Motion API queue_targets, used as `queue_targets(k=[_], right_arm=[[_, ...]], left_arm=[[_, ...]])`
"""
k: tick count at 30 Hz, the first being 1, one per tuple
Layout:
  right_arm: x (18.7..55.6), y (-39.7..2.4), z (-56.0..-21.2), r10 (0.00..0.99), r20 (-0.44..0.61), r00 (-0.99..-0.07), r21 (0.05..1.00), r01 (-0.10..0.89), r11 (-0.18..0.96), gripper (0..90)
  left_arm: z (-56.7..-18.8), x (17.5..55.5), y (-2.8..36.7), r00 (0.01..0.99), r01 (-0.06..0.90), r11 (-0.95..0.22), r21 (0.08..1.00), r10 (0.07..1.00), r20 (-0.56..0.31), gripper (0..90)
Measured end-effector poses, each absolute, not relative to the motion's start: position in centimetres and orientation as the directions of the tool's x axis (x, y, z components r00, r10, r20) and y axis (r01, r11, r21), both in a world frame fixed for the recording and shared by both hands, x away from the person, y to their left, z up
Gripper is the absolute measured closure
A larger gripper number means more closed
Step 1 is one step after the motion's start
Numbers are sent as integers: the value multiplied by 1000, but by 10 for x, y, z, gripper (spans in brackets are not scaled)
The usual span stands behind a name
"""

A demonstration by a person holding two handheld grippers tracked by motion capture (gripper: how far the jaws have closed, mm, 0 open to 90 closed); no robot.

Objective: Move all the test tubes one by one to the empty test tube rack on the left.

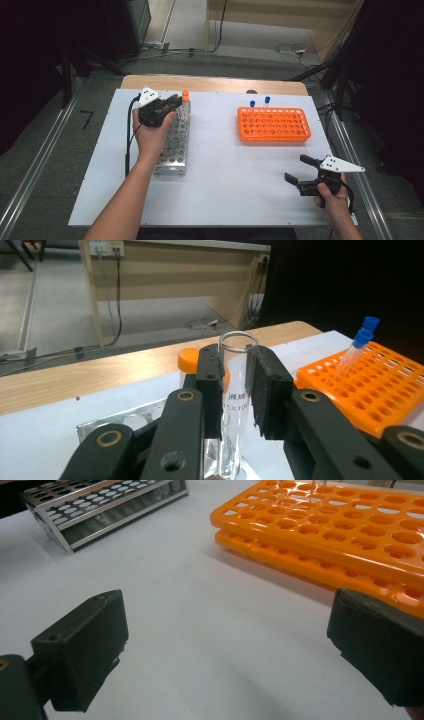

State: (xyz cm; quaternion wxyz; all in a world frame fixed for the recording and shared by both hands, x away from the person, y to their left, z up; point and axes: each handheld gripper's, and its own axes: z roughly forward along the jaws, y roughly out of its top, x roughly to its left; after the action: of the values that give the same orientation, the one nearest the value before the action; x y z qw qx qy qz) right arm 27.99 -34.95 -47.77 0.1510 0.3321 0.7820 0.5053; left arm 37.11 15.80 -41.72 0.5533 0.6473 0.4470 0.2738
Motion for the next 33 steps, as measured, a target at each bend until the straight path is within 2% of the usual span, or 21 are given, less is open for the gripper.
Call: queue_targets(k=[8,18,25,33], right_arm=[[280,-351,-479,675,101,-731,889,370,268,16],[280,-349,-481,673,101,-733,886,374,274,15],[281,-350,-481,675,106,-730,885,379,271,16],[281,-349,-481,675,105,-731,885,378,272,16]], left_arm=[[-422,375,152,458,287,-1,958,878,-136,762],[-428,375,141,435,315,-61,947,896,-87,762],[-430,373,136,426,369,-128,920,903,-46,759],[-429,372,135,423,394,-143,908,905,-41,752]])
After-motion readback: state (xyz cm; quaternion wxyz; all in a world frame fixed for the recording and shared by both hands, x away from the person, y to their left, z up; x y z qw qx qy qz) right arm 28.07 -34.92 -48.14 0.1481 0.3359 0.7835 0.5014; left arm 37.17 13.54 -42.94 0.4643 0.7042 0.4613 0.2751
